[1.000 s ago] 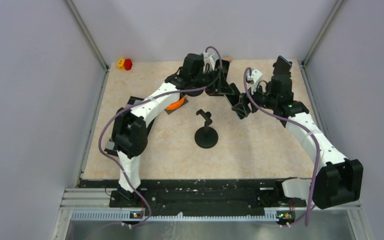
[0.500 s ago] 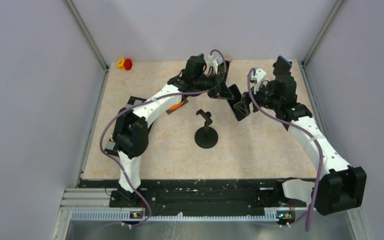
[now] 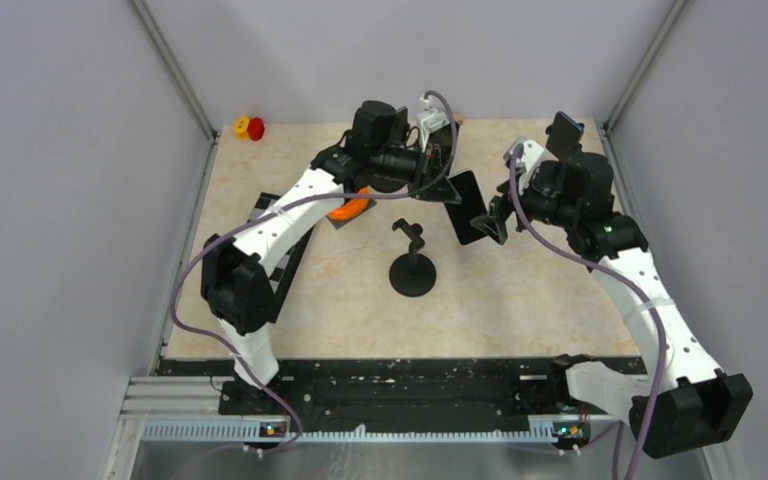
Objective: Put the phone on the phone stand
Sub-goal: Pick up the phone at the center of the board.
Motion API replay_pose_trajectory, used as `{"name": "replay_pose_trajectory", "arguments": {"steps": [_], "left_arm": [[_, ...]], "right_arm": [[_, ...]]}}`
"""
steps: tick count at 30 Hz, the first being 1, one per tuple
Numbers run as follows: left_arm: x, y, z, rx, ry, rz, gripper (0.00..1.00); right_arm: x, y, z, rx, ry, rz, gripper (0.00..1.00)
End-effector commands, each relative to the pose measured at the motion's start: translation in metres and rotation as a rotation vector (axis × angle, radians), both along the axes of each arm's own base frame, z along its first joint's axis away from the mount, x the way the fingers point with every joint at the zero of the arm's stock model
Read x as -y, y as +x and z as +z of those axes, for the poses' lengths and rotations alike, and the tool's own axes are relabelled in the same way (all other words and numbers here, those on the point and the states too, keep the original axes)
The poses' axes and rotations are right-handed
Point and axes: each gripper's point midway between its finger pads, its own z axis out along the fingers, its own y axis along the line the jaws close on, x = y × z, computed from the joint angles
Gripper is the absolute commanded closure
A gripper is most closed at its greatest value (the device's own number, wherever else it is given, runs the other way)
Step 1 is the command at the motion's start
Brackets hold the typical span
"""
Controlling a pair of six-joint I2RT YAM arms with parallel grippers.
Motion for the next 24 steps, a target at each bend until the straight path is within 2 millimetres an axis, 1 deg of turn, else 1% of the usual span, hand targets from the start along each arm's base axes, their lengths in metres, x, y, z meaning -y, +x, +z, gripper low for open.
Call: {"name": "replay_pose_trajectory", "arguments": {"steps": [1, 4, 5, 7, 9, 12, 14, 15, 16, 18, 21, 22, 24], "left_arm": [[-0.018, -0.044, 0.076, 0.262, -0.148, -0.178, 1.00], [-0.024, -0.055, 0.082, 0.288, -0.163, -0.206, 1.00], [-0.025, -0.058, 0.083, 0.292, -0.167, -0.212, 1.00], [-0.027, -0.062, 0.086, 0.303, -0.172, -0.213, 1.00], [-0.030, -0.063, 0.087, 0.316, -0.170, -0.204, 1.00], [-0.032, -0.065, 0.088, 0.329, -0.167, -0.196, 1.00], [-0.033, -0.065, 0.088, 0.329, -0.164, -0.190, 0.98], [-0.033, -0.065, 0.088, 0.327, -0.162, -0.188, 0.96], [-0.033, -0.065, 0.088, 0.328, -0.160, -0.182, 0.92], [-0.035, -0.063, 0.087, 0.326, -0.158, -0.162, 0.87], [-0.041, -0.057, 0.091, 0.305, -0.184, -0.102, 0.70], [-0.044, -0.054, 0.100, 0.320, -0.214, -0.076, 0.62], [-0.050, -0.047, 0.103, 0.295, -0.239, -0.030, 0.45]], "right_arm": [[-0.012, -0.014, 0.018, -0.011, 0.025, 0.112, 0.05], [-0.025, -0.024, 0.017, -0.049, 0.061, 0.218, 0.07], [-0.029, -0.027, 0.016, -0.067, 0.074, 0.257, 0.10], [-0.038, -0.034, 0.016, -0.109, 0.106, 0.339, 0.17], [-0.047, -0.041, 0.019, -0.153, 0.151, 0.423, 0.29], [-0.058, -0.049, 0.020, -0.198, 0.189, 0.526, 0.50], [-0.064, -0.052, 0.018, -0.211, 0.198, 0.579, 0.67], [-0.067, -0.053, 0.019, -0.212, 0.204, 0.597, 0.72], [-0.070, -0.053, 0.020, -0.212, 0.209, 0.610, 0.79], [-0.076, -0.051, 0.022, -0.205, 0.217, 0.621, 0.99], [-0.082, -0.046, 0.029, -0.187, 0.256, 0.607, 1.00], [-0.084, -0.041, 0.036, -0.151, 0.274, 0.602, 1.00], [-0.087, -0.037, 0.044, -0.115, 0.315, 0.575, 1.00]]}}
